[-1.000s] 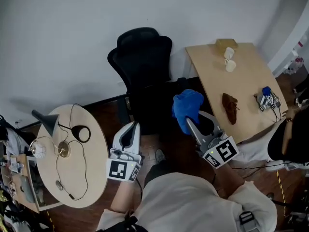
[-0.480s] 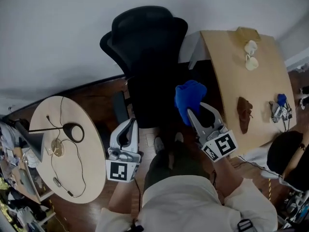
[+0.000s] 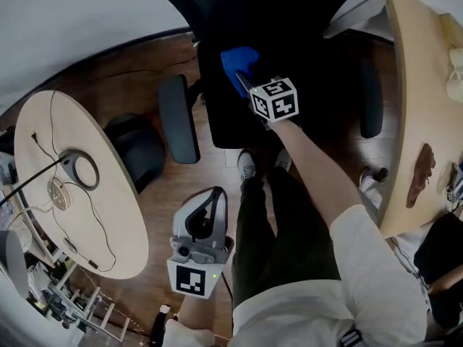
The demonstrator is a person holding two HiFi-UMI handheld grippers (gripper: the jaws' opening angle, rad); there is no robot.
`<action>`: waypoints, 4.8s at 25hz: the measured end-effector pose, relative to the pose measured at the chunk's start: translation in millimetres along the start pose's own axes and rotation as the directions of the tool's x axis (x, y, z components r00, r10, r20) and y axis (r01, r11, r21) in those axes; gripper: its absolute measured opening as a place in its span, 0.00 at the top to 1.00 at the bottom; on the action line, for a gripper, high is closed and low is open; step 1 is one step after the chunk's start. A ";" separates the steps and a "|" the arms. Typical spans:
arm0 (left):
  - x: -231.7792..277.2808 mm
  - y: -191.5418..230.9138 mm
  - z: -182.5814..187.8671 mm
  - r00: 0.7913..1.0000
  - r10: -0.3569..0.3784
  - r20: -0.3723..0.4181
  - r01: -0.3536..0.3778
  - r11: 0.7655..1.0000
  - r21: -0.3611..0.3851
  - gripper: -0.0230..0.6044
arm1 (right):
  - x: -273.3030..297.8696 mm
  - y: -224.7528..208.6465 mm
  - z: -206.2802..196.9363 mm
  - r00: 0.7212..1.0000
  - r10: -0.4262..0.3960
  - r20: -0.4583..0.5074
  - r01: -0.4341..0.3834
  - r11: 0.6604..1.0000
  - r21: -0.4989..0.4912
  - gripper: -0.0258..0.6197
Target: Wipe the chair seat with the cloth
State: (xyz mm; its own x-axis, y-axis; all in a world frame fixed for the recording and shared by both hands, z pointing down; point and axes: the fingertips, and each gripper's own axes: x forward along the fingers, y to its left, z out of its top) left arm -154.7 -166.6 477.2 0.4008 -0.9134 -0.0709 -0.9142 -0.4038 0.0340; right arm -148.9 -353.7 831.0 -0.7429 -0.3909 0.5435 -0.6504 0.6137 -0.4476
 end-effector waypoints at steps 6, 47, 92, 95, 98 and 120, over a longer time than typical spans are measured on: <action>-29.6 0.9 -85.5 0.998 0.023 -0.057 -0.026 0.999 -0.042 0.94 | 141.6 -10.6 -67.3 0.985 0.048 -0.166 -0.056 0.997 -0.044 0.81; -13.0 -20.5 -102.7 0.998 0.018 -0.054 -0.023 0.995 -0.095 0.94 | 91.4 -63.5 -141.6 0.981 -0.027 -0.194 0.036 0.998 0.046 0.82; 3.6 -62.5 -92.5 0.997 -0.074 0.000 0.074 0.991 -0.116 0.94 | -129.1 -239.4 -232.8 0.903 -0.376 -0.211 0.400 0.912 0.087 0.82; 9.4 -73.3 -97.5 0.996 -0.094 -0.007 0.092 0.988 -0.121 0.94 | -146.0 -252.7 -226.7 0.902 -0.384 -0.196 0.406 0.910 0.084 0.82; 14.5 -79.0 -96.6 0.995 -0.100 -0.003 0.099 0.987 -0.125 0.94 | -133.8 -229.6 -213.2 0.926 -0.341 -0.161 0.357 0.931 0.081 0.82; -30.3 -52.2 -113.5 0.999 -0.015 -0.036 0.011 0.993 -0.119 0.94 | 2.5 16.1 -299.0 0.977 -0.048 -0.208 0.060 0.997 0.052 0.82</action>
State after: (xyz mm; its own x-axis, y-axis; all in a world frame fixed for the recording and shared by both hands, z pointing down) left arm -112.4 -123.6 590.7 0.4165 -0.9084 -0.0351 -0.8963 -0.4168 0.1515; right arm -113.8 -139.7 1037.5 -0.6615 -0.2684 0.7003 -0.7010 0.5530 -0.4503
